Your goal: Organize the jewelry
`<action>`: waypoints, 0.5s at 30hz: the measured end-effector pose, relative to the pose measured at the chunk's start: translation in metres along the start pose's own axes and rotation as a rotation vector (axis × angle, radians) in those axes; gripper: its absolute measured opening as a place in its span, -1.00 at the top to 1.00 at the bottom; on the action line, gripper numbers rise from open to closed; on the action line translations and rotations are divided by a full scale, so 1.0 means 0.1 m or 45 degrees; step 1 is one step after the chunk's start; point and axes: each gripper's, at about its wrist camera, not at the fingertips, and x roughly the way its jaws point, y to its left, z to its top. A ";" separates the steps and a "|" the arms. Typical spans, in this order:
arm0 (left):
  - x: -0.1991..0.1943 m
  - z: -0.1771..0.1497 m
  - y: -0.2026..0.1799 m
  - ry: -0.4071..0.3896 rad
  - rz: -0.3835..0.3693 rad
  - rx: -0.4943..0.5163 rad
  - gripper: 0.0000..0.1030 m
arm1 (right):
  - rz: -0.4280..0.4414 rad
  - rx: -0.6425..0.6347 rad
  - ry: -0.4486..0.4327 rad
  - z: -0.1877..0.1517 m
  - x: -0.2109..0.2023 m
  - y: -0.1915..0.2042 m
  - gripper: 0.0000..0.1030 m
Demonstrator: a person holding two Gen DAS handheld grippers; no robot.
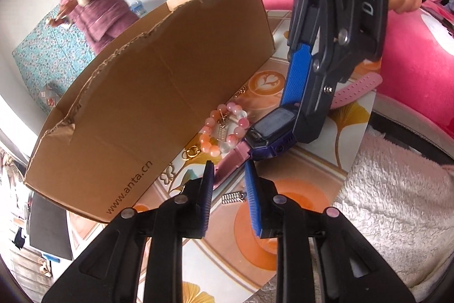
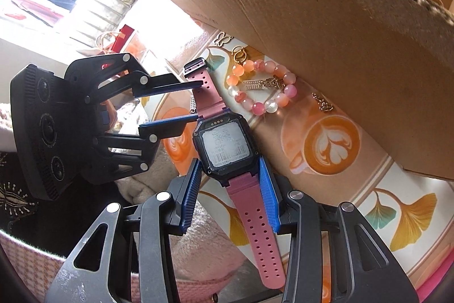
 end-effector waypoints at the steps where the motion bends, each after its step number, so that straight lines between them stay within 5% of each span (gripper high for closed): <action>1: 0.01 0.01 -0.01 0.003 0.000 0.007 0.58 | 0.000 -0.004 0.002 0.00 0.00 -0.01 0.27; 15: 0.07 0.16 0.10 0.073 -0.077 -0.025 0.69 | -0.027 -0.039 -0.026 -0.05 -0.06 0.04 0.27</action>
